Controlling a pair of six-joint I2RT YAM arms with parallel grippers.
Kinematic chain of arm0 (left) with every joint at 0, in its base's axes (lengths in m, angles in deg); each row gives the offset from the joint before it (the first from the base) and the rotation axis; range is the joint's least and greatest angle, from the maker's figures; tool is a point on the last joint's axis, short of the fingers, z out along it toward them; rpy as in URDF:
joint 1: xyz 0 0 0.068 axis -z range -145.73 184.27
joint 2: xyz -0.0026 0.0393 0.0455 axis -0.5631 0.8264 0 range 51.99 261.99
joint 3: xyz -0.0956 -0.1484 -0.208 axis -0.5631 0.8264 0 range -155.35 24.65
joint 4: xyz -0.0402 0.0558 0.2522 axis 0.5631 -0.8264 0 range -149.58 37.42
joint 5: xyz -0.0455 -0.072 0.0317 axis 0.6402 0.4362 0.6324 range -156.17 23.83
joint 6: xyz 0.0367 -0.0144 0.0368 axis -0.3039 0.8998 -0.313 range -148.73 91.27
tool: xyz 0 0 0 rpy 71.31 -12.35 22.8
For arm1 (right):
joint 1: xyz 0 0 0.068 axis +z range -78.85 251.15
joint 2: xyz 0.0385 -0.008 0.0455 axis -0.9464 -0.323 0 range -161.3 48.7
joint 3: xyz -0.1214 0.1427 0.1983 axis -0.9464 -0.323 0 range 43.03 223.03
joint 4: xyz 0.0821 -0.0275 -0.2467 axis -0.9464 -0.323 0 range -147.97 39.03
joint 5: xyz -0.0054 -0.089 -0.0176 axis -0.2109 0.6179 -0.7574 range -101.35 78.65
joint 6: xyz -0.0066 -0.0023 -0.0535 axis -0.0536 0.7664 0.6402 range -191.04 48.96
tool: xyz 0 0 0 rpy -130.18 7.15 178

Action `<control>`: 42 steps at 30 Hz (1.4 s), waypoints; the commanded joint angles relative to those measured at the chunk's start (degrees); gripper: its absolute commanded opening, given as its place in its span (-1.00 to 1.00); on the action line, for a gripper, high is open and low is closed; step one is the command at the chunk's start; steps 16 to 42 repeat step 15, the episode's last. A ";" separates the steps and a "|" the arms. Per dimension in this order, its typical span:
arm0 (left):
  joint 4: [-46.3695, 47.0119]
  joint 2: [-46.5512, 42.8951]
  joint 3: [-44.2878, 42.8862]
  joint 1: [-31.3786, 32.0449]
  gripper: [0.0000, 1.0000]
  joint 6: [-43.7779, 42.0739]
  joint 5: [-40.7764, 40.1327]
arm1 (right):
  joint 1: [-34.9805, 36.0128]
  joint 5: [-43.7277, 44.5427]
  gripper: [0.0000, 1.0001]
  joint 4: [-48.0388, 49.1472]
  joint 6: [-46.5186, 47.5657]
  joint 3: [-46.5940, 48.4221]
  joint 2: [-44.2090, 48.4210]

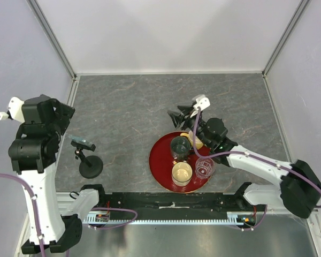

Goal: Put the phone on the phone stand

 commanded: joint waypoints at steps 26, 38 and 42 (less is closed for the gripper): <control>39.26 3.91 0.27 53.54 0.70 -19.13 8.34 | -0.46 34.31 0.96 -63.97 -3.43 24.69 56.41; 39.26 3.91 0.27 53.54 0.70 -19.13 8.34 | -0.46 34.31 0.96 -63.97 -3.43 24.69 56.41; 39.26 3.91 0.27 53.54 0.70 -19.13 8.34 | -0.46 34.31 0.96 -63.97 -3.43 24.69 56.41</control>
